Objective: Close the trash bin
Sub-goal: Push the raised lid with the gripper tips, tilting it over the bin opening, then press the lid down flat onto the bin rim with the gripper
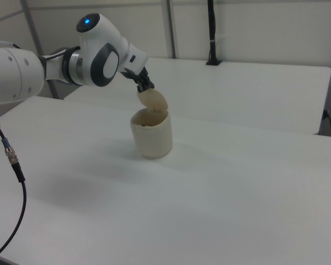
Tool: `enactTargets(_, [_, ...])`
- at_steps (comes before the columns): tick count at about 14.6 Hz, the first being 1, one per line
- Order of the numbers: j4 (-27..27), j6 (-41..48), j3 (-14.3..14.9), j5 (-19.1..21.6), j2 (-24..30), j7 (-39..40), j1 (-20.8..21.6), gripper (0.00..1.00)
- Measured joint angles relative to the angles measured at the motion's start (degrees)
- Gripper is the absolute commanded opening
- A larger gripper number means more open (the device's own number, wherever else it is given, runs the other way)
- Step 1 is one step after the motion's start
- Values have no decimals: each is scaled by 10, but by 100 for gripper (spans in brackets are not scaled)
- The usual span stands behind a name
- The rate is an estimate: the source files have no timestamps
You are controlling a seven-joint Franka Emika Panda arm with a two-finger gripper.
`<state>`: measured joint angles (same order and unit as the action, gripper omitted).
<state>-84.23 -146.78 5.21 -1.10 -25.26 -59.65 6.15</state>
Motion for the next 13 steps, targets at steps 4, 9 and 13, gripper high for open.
enactTargets(4, [-42, 1, 0, 0, 26, 37, 0, 0])
enactTargets(9, [-66, 32, 0, 0, 44, 76, -2, 0])
enactTargets(13, [-81, 34, 0, 0, 45, 98, -2, 0])
